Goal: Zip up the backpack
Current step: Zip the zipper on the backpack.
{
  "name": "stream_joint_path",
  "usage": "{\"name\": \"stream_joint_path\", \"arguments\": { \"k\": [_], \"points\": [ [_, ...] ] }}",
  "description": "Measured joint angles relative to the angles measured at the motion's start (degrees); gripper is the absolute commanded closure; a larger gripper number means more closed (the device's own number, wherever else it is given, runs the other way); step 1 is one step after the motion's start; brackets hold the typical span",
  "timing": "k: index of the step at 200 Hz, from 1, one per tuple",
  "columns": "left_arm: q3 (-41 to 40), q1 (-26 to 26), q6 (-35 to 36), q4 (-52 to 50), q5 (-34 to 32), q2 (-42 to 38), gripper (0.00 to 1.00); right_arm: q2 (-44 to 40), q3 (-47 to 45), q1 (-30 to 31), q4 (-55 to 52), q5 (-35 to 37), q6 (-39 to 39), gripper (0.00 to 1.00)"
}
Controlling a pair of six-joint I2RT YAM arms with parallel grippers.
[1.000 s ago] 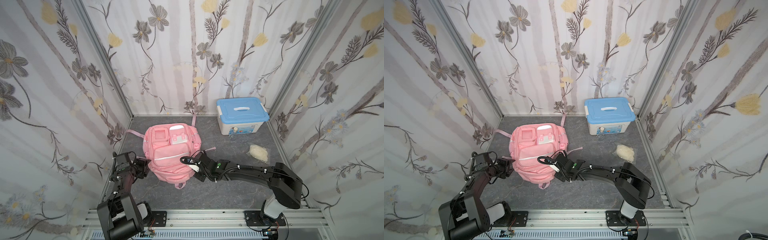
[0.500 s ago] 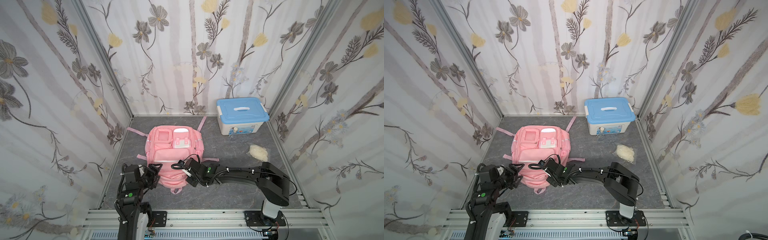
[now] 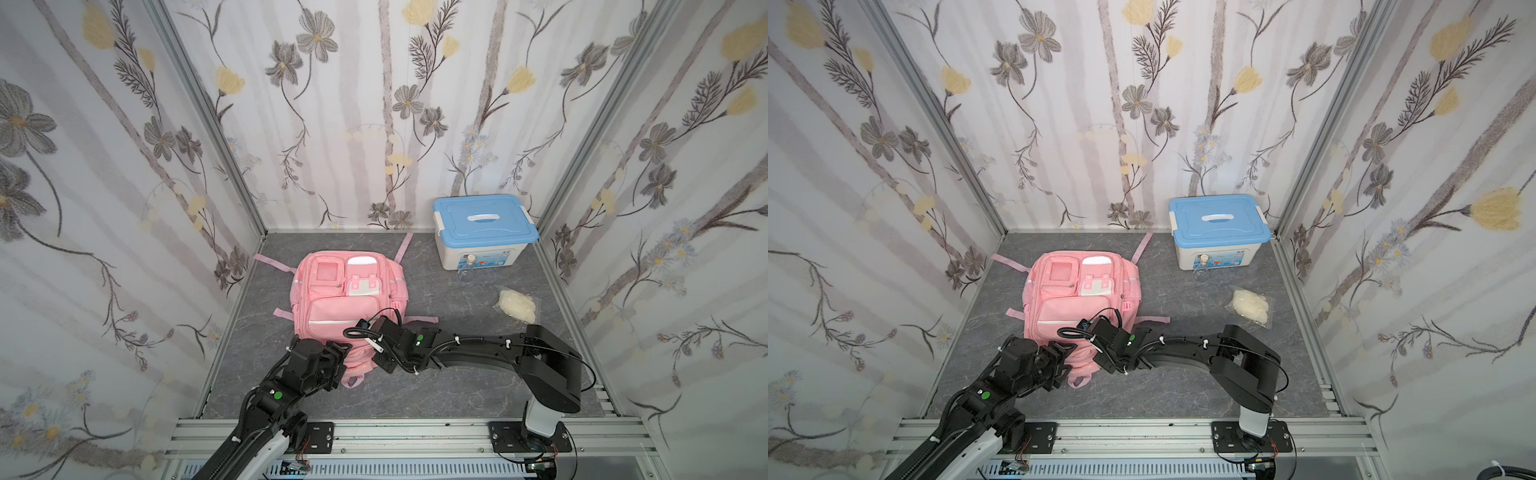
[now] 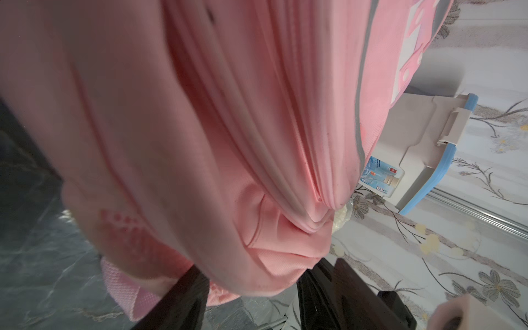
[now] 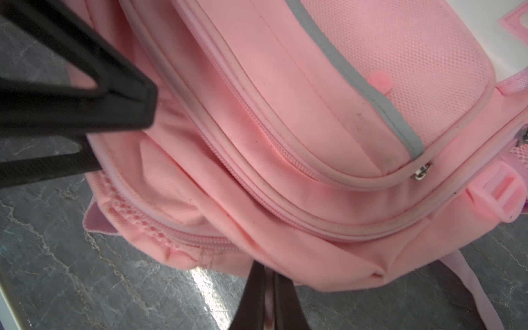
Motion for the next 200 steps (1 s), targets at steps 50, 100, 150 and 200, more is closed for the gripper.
{"name": "stream_joint_path", "arguments": {
  "k": [50,100,150,200],
  "points": [
    [0.63,-5.20,-3.26,13.09,-6.40,14.40,0.37,0.39,0.02,-0.17,-0.02,0.76,0.07,1.00],
    [-1.20,-9.62,-6.67,22.47,-11.23,22.99,1.00,0.20,0.07,-0.39,-0.17,1.40,0.13,1.00],
    [-2.14,-6.08,-5.97,18.82,-11.02,16.28,1.00,-0.74,-2.86,-0.81,2.23,0.68,-4.09,1.00],
    [-3.96,1.92,-2.99,12.87,-5.44,9.66,1.00,-0.37,-5.16,-6.45,3.54,0.33,-10.56,1.00]
  ]
}}
